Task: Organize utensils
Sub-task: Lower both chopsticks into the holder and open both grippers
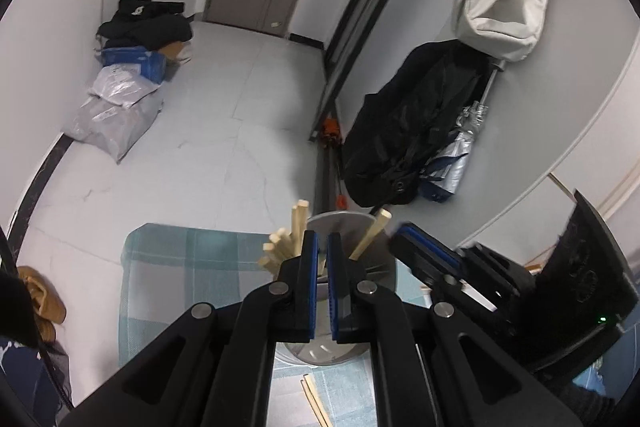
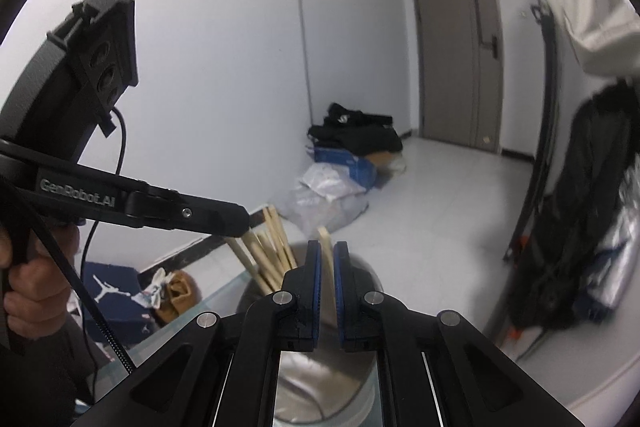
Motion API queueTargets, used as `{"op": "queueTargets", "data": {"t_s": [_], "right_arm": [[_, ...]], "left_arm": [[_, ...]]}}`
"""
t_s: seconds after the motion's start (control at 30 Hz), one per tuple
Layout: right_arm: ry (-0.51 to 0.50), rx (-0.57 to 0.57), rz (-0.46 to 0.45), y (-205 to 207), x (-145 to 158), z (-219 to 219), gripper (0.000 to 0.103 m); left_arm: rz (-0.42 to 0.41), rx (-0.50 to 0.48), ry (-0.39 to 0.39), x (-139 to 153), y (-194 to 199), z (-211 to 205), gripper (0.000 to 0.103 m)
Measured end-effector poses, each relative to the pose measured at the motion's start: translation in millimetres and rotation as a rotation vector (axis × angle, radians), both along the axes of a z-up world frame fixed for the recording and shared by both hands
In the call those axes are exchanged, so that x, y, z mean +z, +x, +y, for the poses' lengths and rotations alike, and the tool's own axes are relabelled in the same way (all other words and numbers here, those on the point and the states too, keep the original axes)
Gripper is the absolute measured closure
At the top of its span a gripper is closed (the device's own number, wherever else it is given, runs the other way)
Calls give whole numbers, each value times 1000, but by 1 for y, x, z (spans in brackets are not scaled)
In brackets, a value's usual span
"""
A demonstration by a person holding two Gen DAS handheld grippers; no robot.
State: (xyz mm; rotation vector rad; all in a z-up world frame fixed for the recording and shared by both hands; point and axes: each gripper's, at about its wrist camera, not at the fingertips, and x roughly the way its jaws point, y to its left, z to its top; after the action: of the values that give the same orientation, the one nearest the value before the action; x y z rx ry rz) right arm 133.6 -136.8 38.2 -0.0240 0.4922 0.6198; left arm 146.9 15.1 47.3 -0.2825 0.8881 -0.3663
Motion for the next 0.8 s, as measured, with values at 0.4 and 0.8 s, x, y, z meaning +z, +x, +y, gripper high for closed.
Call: {"op": "queueTargets", "data": {"t_s": [0.4,0.8], "right_arm": [[102,-122,45,-46,16,-44,75],[113,-160,-42,-122,47,-43,43]], "left_arm": [[-35,101,42,15,-37,13,69],[-188,221,103,35,-102,15,30]]}}
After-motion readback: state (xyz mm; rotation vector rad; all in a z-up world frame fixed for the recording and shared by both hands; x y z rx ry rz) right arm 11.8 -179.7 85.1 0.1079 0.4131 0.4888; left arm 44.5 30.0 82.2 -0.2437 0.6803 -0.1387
